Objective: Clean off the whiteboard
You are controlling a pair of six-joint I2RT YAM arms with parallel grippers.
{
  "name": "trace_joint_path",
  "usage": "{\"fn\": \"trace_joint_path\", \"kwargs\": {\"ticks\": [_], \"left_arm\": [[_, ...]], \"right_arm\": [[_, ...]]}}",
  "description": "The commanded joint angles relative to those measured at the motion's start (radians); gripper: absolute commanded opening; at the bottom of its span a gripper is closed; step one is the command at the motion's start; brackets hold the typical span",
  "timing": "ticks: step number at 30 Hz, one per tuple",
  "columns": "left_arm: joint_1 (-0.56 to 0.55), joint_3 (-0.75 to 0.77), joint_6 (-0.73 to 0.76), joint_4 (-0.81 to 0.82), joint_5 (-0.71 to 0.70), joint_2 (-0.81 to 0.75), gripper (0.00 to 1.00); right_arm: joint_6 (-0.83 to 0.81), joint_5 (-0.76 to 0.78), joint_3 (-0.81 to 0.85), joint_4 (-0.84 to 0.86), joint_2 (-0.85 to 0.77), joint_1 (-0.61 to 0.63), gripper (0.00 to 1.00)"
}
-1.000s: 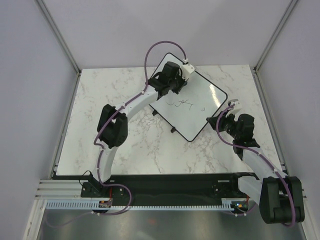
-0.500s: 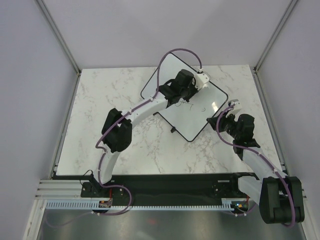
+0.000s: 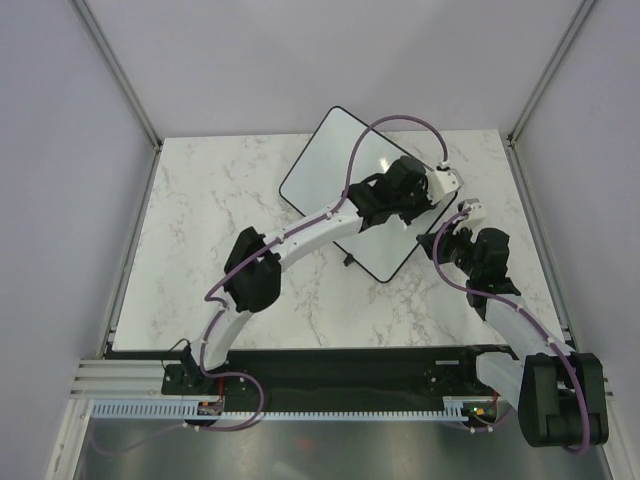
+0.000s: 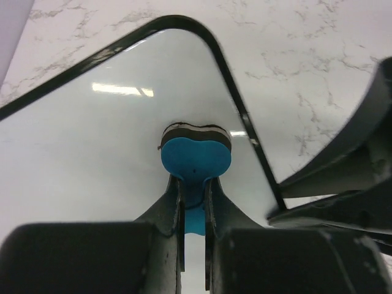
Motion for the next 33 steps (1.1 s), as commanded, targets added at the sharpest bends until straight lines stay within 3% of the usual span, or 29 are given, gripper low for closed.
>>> {"fn": "trace_joint_path", "kwargs": {"ticks": [1, 9, 23, 33], "left_arm": [[0.111, 0.047, 0.004, 0.000, -0.072, 0.064, 0.02], [0.167, -0.064, -0.048, 0.004, 0.004, 0.007, 0.02], [0.026, -0.249, -0.136, -0.016, 0.198, -0.082, 0.02], [0.020, -0.166, -0.091, -0.042, 0.135, -0.039, 0.02]], "right_arm": [[-0.061, -0.053, 0.012, 0.037, -0.015, 0.015, 0.00], [-0.061, -0.052, 0.010, 0.040, -0.011, 0.018, 0.00], [-0.061, -0.049, 0.012, 0.040, -0.012, 0.018, 0.00], [-0.058, -0.044, 0.007, 0.043, -0.014, 0.021, 0.00]]}}
